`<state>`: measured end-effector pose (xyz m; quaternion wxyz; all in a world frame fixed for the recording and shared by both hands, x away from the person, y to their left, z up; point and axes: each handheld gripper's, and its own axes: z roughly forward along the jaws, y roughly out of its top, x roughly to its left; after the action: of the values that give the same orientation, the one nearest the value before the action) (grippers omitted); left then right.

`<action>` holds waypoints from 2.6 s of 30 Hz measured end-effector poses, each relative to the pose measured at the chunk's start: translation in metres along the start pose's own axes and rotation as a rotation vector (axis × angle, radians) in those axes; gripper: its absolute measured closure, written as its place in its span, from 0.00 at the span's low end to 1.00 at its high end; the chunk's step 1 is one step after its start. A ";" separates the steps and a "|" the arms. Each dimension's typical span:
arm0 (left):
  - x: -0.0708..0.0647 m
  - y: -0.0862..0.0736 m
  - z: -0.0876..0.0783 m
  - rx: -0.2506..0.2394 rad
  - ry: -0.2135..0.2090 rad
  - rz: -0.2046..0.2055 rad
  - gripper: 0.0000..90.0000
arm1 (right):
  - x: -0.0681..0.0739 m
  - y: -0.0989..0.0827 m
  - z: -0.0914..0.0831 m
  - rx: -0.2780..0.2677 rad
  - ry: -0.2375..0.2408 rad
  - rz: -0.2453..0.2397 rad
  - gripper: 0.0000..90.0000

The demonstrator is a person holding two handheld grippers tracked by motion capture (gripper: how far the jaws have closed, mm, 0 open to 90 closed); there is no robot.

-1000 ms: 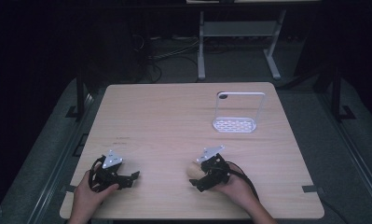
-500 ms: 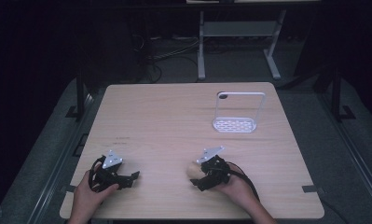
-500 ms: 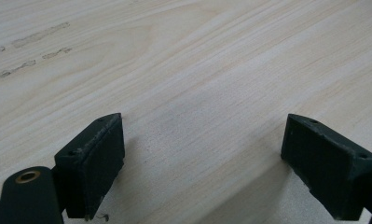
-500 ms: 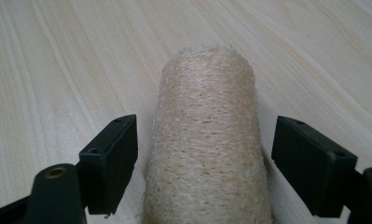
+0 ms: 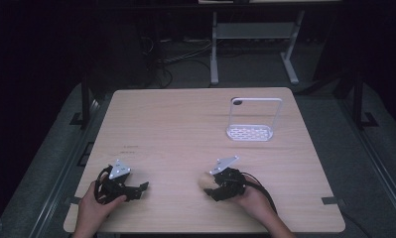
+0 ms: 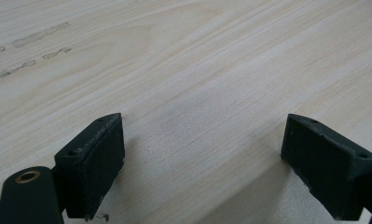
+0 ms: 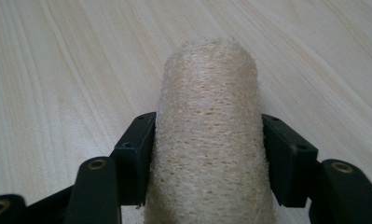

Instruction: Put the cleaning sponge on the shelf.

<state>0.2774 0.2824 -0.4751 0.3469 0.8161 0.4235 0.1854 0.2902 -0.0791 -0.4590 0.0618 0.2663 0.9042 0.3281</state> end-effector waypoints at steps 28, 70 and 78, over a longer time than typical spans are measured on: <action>0.000 0.000 0.000 0.000 0.000 0.000 0.14 | -0.010 0.003 -0.015 -0.019 -0.016 0.012 0.46; 0.000 0.000 0.000 0.003 0.000 0.000 0.14 | -0.057 0.029 -0.036 -0.073 -0.080 0.038 0.46; 0.000 0.000 0.000 0.001 -0.001 -0.002 0.14 | -0.066 0.032 -0.040 -0.081 -0.090 0.044 0.46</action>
<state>0.2773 0.2823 -0.4750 0.3469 0.8158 0.4243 0.1846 0.3491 -0.1153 -0.4123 0.1058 0.2981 0.8804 0.3533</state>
